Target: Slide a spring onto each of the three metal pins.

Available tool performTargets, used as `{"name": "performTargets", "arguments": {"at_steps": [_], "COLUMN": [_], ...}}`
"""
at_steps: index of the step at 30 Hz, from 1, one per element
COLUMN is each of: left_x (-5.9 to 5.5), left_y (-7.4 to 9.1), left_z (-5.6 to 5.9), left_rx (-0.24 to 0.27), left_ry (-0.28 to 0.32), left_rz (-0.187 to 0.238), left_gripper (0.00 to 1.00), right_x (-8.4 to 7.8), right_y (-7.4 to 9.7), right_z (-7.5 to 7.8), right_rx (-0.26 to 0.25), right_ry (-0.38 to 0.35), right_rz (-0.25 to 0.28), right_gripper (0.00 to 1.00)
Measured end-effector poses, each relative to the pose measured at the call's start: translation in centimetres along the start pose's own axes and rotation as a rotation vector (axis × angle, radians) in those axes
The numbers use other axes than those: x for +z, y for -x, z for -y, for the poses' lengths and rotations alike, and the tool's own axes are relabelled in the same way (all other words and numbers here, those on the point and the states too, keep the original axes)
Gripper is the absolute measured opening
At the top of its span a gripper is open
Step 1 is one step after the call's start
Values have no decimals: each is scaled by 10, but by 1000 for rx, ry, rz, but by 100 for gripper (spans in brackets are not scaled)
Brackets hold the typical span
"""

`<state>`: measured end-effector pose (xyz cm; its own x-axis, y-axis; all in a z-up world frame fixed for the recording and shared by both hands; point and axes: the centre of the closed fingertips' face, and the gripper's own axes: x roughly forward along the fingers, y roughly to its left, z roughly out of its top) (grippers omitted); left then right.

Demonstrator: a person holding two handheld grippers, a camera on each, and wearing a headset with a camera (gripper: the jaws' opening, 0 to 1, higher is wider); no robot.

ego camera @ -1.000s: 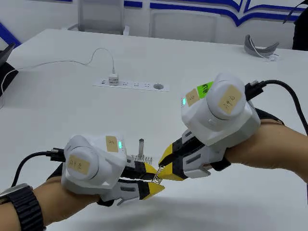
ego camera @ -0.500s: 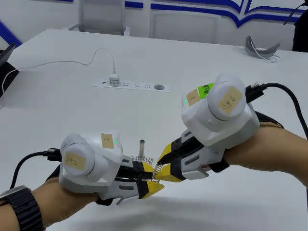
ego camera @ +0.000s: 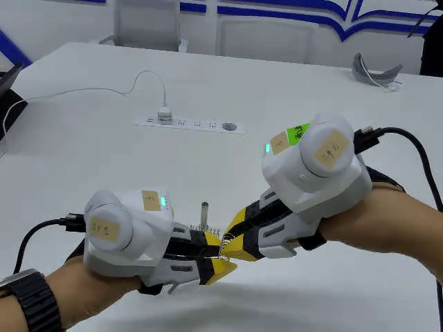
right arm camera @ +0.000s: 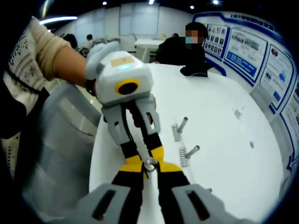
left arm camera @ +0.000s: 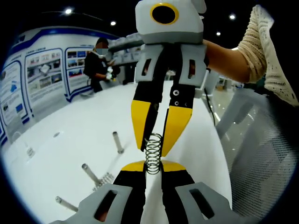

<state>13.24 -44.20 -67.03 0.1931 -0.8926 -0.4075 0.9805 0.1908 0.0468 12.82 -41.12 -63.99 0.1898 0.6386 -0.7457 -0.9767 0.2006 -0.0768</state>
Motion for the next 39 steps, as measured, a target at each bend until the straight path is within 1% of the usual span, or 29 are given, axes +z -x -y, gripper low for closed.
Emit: {"name": "performTargets", "arguments": {"at_steps": [4,7,10,18,28,33,38,39], "left_x": [0,-1,-2,-3,-5,-7,-9,-10], "left_y": [1,2,4,13,30,37,44,46], "left_z": [-1,-2,-3,-10,-15,-17,-19,-19], "left_rx": [2,4,10,36,69,88,108,114], "left_ry": [9,10,19,48,81,93,105,109], "left_rz": [2,1,0,9,24,29,31,32], "left_gripper": [16,18,21,26,31,33,35,35], "right_x": [-1,-3,-5,-10,-18,-20,-23,-25], "right_y": [2,4,6,16,31,37,43,45], "right_z": [3,5,8,17,37,44,54,58], "right_rx": [-10,-18,-25,-53,-104,-126,-149,-157], "right_ry": [-6,-11,-20,-37,-70,-85,-102,-108], "right_rz": [-3,-5,-9,-13,-16,-14,-9,-7], "right_gripper": [12,12,12,12,12,12,12,12]}}
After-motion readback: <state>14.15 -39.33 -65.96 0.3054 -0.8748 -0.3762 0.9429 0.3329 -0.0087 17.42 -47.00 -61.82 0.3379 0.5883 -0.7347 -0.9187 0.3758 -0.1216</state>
